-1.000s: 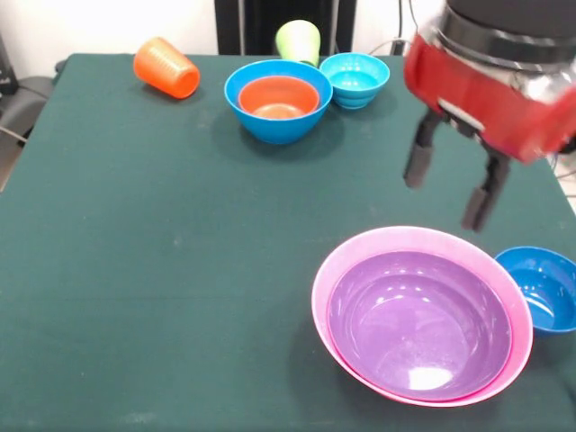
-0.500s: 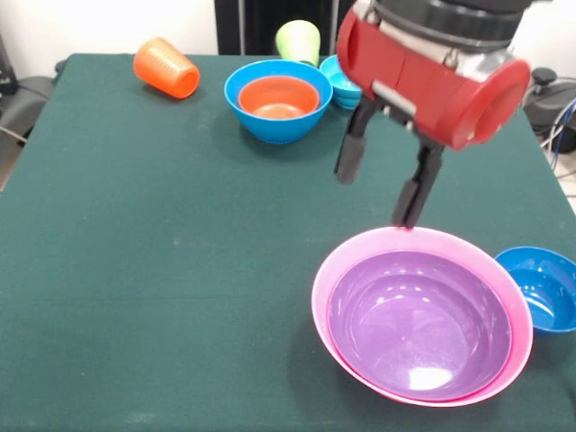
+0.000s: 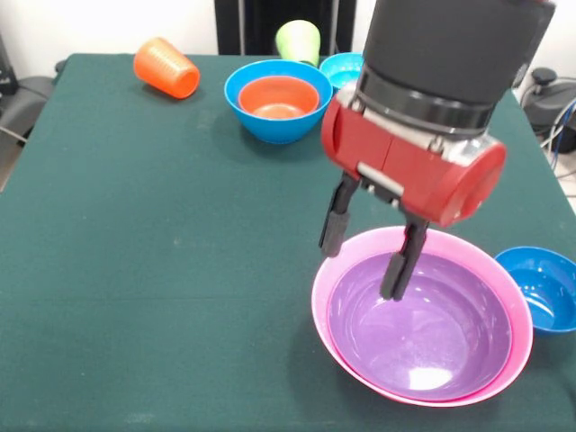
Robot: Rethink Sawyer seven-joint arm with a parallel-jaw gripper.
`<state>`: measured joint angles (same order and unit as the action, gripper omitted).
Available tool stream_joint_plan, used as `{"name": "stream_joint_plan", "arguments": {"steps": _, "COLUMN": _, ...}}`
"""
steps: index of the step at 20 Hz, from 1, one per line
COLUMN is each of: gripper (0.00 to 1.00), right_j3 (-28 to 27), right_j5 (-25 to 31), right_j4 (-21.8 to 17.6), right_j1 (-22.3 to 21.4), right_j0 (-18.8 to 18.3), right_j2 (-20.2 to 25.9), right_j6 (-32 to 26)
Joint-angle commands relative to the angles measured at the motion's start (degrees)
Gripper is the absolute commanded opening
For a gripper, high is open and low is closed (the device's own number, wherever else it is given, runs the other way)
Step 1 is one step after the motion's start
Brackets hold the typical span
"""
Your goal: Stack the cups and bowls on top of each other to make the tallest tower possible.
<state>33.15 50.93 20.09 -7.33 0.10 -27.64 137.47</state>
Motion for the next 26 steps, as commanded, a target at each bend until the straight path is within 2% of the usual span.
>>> {"name": "stream_joint_plan", "arguments": {"steps": 1, "gripper": 1.00, "right_j3": 3.8, "right_j5": 1.3, "right_j4": -5.8, "right_j1": 2.7, "right_j0": -2.0, "right_j2": 10.1, "right_j6": -20.0}}
{"name": "stream_joint_plan", "arguments": {"steps": 5, "gripper": 1.00, "right_j3": 2.9, "right_j5": 2.8, "right_j4": -6.4, "right_j1": 2.7, "right_j0": -2.3, "right_j2": 11.1, "right_j6": -19.5}}
{"name": "stream_joint_plan", "arguments": {"steps": 10, "gripper": 1.00, "right_j3": 1.1, "right_j5": 6.1, "right_j4": -6.9, "right_j1": 3.1, "right_j0": -3.8, "right_j2": 13.3, "right_j6": -23.8}}
{"name": "stream_joint_plan", "arguments": {"steps": 14, "gripper": 1.00, "right_j3": -4.1, "right_j5": 10.8, "right_j4": -6.9, "right_j1": 5.7, "right_j0": -5.7, "right_j2": 14.7, "right_j6": -28.7}}
{"name": "stream_joint_plan", "arguments": {"steps": 21, "gripper": 1.00, "right_j3": -10.6, "right_j5": 16.6, "right_j4": -6.5, "right_j1": 8.9, "right_j0": -6.6, "right_j2": 14.4, "right_j6": -32.2}}
{"name": "stream_joint_plan", "arguments": {"steps": 23, "gripper": 1.00, "right_j3": -9.3, "right_j5": 14.6, "right_j4": -7.2, "right_j1": 8.1, "right_j0": -6.0, "right_j2": 13.3, "right_j6": -31.5}}
{"name": "stream_joint_plan", "arguments": {"steps": 26, "gripper": 1.00, "right_j3": -3.6, "right_j5": 7.1, "right_j4": -10.1, "right_j1": 5.2, "right_j0": -3.3, "right_j2": 10.5, "right_j6": -27.3}}
